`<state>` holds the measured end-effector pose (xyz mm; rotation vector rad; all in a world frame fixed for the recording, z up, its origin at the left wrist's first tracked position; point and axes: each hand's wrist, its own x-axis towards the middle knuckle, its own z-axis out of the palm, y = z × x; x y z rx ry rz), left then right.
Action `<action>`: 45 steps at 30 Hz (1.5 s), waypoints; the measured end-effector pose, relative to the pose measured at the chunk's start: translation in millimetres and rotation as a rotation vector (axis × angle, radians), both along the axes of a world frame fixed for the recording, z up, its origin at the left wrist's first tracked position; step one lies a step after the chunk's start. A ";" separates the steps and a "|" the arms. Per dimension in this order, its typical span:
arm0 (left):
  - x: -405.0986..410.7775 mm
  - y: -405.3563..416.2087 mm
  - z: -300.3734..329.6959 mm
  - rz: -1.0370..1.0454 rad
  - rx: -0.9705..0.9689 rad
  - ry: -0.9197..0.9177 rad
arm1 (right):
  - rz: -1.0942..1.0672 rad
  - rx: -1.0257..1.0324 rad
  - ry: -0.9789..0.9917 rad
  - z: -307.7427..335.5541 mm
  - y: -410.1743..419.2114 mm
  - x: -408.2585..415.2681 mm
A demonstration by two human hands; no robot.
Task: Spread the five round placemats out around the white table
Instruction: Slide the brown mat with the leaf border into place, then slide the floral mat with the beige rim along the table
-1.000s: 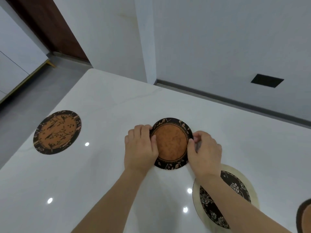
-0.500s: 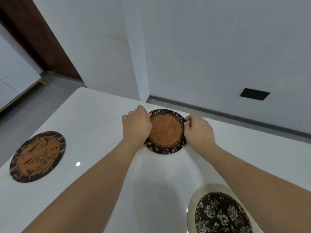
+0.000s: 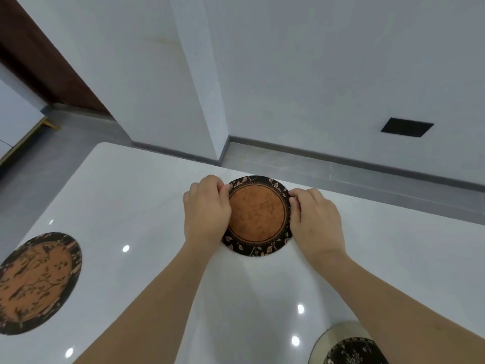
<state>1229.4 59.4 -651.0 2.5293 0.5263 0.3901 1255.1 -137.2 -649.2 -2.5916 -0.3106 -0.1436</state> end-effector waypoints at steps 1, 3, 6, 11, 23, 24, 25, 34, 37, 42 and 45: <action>1.1 0.6 -0.3 -0.001 0.007 0.006 | -0.005 -0.006 -0.002 0.1 0.6 0.7; 0.9 -0.2 0.1 -0.002 0.028 0.016 | -0.001 -0.021 -0.013 0.4 1.4 -0.3; 1.2 0.1 -0.5 0.003 0.049 0.023 | 0.003 -0.036 -0.011 0.0 2.6 0.0; 1.8 2.0 -0.9 0.023 -0.012 0.015 | 0.007 -0.041 -0.016 -0.4 2.6 0.1; 3.0 0.7 -4.4 -0.001 0.150 0.010 | 0.001 -0.053 -0.036 -4.2 1.2 2.8; 2.8 1.2 -4.7 -0.004 0.154 0.007 | 0.002 -0.052 -0.038 -4.6 1.1 2.6; 2.7 1.7 -4.9 -0.007 0.155 0.001 | 0.003 -0.049 -0.038 -4.7 1.1 2.6; 7.5 3.9 -0.5 0.026 -0.018 0.006 | 0.030 0.128 -0.026 -3.9 -2.5 7.1; 4.9 8.6 15.7 0.114 -0.451 0.009 | -0.002 0.386 0.092 5.0 -15.2 -3.7; -66.7 -44.8 16.5 0.268 -0.558 -0.202 | -0.031 0.345 0.193 9.1 -82.0 -66.1; -143.4 -114.8 5.4 0.051 -0.399 -0.086 | 0.042 0.193 0.197 12.3 -131.4 -123.7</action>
